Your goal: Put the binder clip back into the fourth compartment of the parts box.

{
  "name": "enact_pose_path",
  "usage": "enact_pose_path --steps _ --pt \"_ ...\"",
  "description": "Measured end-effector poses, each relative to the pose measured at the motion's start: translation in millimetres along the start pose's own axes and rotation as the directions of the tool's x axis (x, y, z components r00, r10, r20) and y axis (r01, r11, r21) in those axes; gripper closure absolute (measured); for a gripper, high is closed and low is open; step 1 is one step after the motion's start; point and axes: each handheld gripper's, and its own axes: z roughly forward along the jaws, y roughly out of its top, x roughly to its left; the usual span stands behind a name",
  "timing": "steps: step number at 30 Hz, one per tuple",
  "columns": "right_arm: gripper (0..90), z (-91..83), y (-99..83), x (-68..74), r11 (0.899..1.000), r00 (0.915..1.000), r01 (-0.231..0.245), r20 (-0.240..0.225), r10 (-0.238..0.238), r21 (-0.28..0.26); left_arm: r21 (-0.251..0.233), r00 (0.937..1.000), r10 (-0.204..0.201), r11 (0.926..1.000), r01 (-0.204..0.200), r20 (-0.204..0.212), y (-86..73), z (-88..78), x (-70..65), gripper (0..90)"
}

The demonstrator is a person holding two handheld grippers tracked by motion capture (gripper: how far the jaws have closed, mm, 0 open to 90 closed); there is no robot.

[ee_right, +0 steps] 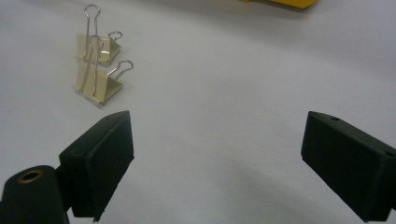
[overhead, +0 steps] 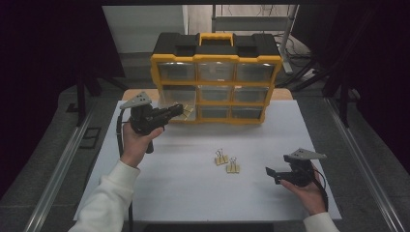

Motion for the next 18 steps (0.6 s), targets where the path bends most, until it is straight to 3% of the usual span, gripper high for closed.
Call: enact_pose_path --steps 18 --pt "9.8 -0.6 -0.3 -0.6 1.0 1.0 -0.001 0.002 0.001 -0.002 -0.01 0.9988 -0.002 0.9999 0.001 -0.048 11.6 2.9 10.9 88.9"
